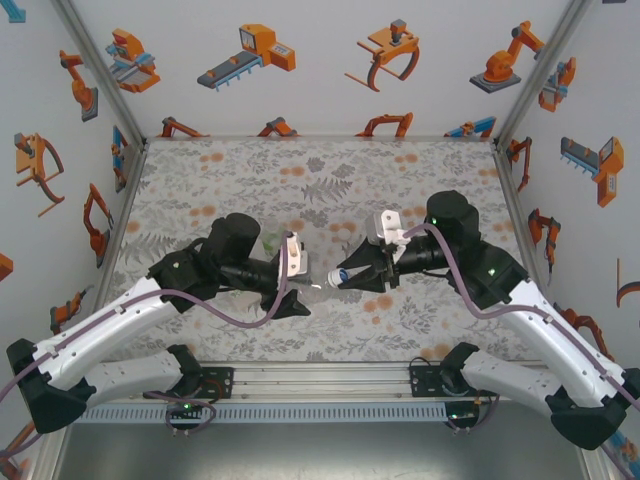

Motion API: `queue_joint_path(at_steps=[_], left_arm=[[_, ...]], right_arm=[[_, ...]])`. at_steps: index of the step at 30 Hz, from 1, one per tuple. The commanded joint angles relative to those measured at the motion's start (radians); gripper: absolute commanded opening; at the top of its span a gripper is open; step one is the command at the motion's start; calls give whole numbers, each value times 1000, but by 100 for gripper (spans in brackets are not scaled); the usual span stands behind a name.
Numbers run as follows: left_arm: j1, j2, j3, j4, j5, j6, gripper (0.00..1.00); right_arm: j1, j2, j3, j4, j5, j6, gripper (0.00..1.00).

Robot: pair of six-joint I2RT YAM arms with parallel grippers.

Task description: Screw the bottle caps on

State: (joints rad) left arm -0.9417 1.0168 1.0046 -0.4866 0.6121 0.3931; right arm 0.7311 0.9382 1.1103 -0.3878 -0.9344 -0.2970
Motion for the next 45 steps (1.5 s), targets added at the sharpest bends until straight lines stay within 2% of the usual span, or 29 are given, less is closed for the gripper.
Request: queue_joint_path(at_steps=[1,4,6,9,13,16,19,22,26,28,32,35,39,41,45], left_arm=[[-1,-7,11,-7,26,7,0],[-2,-12,10,0,-4,3,0],[-2,-17,3,12,-45,-5,0],[-2,-28,-19,39,-115,-11,0],[-2,-29,-36,73,-204,-28,0],[-2,-21,-39,95,-254,-36,0],[-2,-8,-37,116,-294,-42,0],[-2,10,-31,127,-322,-42,0],[-2,35,-22,139,-329,-46,0],[-2,43,-19,142,-321,-48,0],[-2,44,-17,141,-300,-47,0],[-2,39,-21,134,-290,-38,0],[-2,31,-21,114,-275,-24,0],[-2,23,-26,110,-259,-20,0],[-2,8,-32,102,-208,-20,0]], right_arm=[[7,-16,10,4,-16,-17,22],[7,-15,6,15,14,46,9],[7,-15,-8,48,46,141,1],[7,-22,-63,150,152,392,0],[8,-48,-139,223,372,788,0],[7,-55,-144,145,509,1025,0],[7,-25,-86,-63,620,1259,0],[5,36,-48,-188,599,1455,0],[5,67,-137,-13,481,1653,0],[5,62,-149,9,500,1672,0],[5,51,-122,-32,557,1606,0],[5,55,-109,-43,551,1569,18],[3,46,-88,-47,564,1434,37],[0,34,-73,-46,573,1363,50],[-5,10,-45,-29,569,1195,60]])
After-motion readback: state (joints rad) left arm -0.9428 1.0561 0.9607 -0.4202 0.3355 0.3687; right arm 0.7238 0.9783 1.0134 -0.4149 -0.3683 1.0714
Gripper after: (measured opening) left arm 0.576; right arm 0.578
